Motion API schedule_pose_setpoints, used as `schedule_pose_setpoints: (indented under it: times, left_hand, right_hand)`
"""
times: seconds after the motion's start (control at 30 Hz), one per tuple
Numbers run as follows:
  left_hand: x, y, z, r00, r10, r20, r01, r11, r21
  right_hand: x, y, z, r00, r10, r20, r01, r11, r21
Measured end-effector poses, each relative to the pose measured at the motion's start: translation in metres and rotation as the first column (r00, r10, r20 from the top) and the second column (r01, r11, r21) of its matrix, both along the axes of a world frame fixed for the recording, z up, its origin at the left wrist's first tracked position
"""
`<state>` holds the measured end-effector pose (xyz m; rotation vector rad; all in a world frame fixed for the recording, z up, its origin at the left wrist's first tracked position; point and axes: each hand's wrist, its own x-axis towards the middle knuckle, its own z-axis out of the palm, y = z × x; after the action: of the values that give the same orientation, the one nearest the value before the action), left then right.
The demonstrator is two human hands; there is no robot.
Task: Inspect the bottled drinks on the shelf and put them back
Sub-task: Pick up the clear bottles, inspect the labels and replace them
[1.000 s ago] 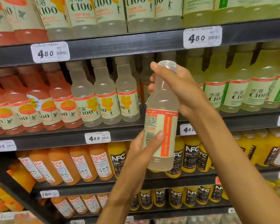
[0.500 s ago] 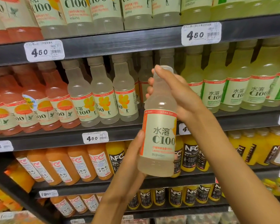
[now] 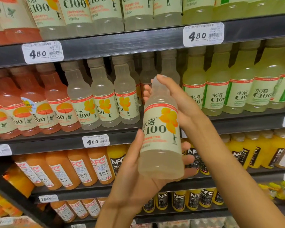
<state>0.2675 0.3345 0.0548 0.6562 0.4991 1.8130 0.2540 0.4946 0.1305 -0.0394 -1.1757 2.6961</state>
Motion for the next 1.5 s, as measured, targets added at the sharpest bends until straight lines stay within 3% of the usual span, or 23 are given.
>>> schedule_pose_setpoints:
  times: [0.13,0.27,0.37,0.43,0.53,0.7,0.83,1.0,1.1,1.23,1.5]
  left_hand:
    - [0.007,-0.006,0.011,0.998,0.052,-0.024,-0.053,0.998,-0.022]
    - [0.005,-0.003,0.019,0.982,0.19,0.017,-0.187,0.976,-0.111]
    - [0.0,0.001,0.028,0.992,0.08,0.095,-0.078,0.997,-0.02]
    - [0.0,-0.002,0.021,0.986,0.164,0.042,-0.16,0.983,-0.087]
    - [0.001,-0.007,0.008,0.996,0.081,0.031,-0.08,0.996,-0.04]
    - [-0.005,-0.004,-0.014,0.977,0.208,-0.051,-0.212,0.973,-0.09]
    - [-0.012,-0.007,-0.021,0.84,0.309,-0.447,-0.42,0.89,-0.175]
    - [-0.024,-0.006,-0.019,0.681,0.235,-0.694,-0.483,0.856,-0.184]
    - [-0.027,-0.005,-0.024,0.614,0.269,-0.742,-0.536,0.832,-0.142]
    - [-0.031,-0.002,-0.027,0.454,0.394,-0.799,-0.664,0.747,-0.009]
    - [-0.041,0.003,-0.032,0.302,0.403,-0.864,-0.732,0.678,0.06]
  right_hand:
    - [0.004,-0.003,-0.005,0.981,0.151,0.123,-0.131,0.979,-0.156]
    - [0.006,-0.007,-0.007,0.975,0.107,0.197,-0.093,0.993,-0.078]
    - [0.004,-0.008,-0.007,0.969,0.07,0.237,-0.063,0.997,-0.037]
    - [0.002,-0.009,-0.007,0.967,0.071,0.243,-0.064,0.997,-0.037]
    - [0.001,-0.008,-0.002,0.982,0.033,0.187,-0.021,0.997,-0.07]
    - [0.004,-0.008,0.008,0.989,-0.119,-0.092,0.136,0.968,0.21]
    - [0.011,-0.009,0.01,0.958,-0.096,-0.27,0.175,0.942,0.286]
    - [0.016,-0.011,0.009,0.926,-0.115,-0.361,0.267,0.873,0.408]
    - [0.021,-0.013,0.009,0.911,-0.087,-0.403,0.307,0.795,0.524]
    - [0.032,-0.014,0.009,0.915,-0.03,-0.403,0.322,0.657,0.682]
    - [0.049,-0.023,0.0,0.86,0.265,-0.435,0.193,0.622,0.759]
